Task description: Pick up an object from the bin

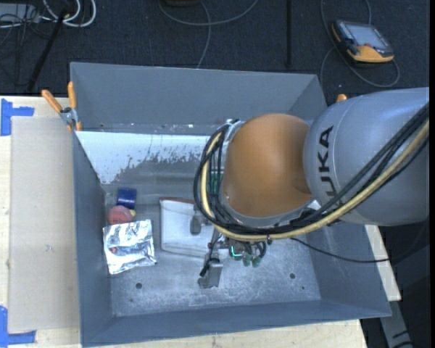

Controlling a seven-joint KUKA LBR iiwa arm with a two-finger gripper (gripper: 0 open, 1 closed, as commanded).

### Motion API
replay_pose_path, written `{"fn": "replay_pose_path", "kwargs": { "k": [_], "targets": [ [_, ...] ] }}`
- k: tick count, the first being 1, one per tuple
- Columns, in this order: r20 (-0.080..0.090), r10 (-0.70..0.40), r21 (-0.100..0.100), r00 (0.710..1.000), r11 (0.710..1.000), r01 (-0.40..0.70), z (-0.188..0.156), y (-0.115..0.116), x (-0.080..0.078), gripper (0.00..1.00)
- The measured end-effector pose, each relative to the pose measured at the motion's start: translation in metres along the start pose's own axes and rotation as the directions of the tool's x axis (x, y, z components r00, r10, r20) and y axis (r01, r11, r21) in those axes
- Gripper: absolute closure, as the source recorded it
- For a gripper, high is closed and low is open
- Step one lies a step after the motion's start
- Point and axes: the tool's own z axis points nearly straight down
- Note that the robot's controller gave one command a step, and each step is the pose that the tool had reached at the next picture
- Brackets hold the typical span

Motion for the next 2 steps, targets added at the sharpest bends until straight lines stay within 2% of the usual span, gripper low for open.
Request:
{"fn": "replay_pose_path", "kwargs": {
  "k": [1,2],
  "targets": [
    [0.003,-0.105,-0.001,0.994,0.994,0.105,0.1214,0.0611,-0.0298,0.0],
    [0.007,-0.098,-0.001,0.995,0.995,0.098,0.1173,0.0589,-0.0314,1.0]
  ]
}}
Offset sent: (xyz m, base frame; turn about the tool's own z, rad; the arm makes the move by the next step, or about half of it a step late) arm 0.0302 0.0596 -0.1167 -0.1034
